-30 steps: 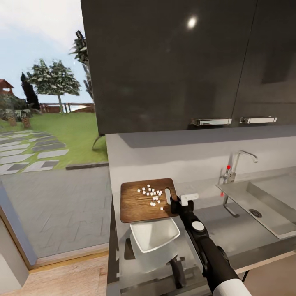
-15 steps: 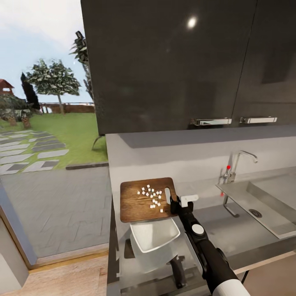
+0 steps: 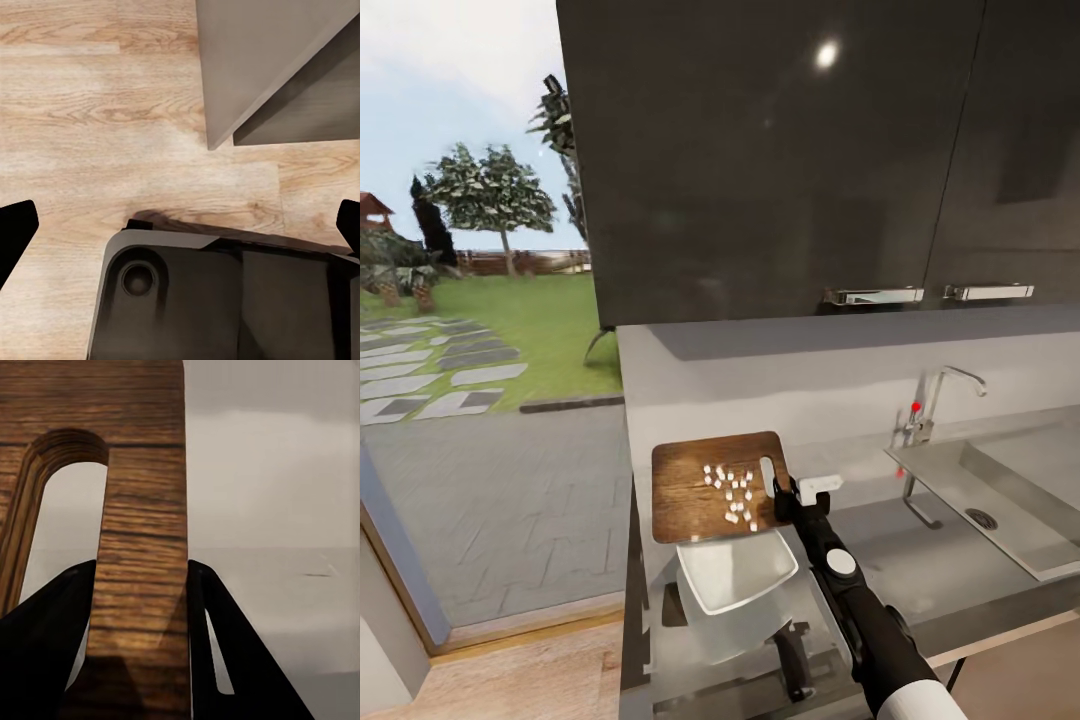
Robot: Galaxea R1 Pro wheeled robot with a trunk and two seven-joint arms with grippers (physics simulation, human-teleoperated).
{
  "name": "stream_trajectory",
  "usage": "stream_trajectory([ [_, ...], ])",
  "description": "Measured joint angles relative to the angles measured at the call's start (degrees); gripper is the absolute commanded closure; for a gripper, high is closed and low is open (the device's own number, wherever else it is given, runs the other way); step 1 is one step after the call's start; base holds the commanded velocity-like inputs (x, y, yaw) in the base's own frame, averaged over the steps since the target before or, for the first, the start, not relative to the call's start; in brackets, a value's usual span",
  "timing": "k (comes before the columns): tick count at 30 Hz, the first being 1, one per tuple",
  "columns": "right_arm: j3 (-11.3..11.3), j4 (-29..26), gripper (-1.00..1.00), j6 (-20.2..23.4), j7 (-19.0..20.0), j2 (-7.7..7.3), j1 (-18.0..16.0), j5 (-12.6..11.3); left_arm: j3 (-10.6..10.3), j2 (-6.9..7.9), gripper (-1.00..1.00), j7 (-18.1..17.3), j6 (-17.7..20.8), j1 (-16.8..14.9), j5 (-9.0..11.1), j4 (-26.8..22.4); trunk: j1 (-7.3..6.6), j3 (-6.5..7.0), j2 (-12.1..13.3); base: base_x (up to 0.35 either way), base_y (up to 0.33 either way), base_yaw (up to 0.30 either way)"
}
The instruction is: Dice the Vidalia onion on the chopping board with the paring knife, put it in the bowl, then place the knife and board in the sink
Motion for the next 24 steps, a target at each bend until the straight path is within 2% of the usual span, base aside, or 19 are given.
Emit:
stream_trajectory([
  [7, 0.0, 0.0, 1.0, 0.0, -0.1, 0.0, 0.0, 0.0, -0.1, -0.07, -1.0, 0.0, 0.0, 0.0, 0.0, -0.1, 0.0, 0.0, 0.0, 0.014, -0.001, 0.0],
  [15, 0.0, 0.1, 1.0, -1.1, -0.1, 0.0, 0.0, 0.0, -0.1, -0.17, -1.0, 0.0, 0.0, 0.0, 0.0, -0.1, -0.01, 0.0, 0.0, 0.125, -0.073, 0.0],
  [24, 0.0, 0.1, 1.0, -1.2, -0.1, 0.0, 0.0, 0.0, -0.1, -0.18, -1.0, 0.0, 0.0, 0.0, 0.0, -0.1, 0.0, 0.0, 0.0, 0.011, -0.005, 0.0],
])
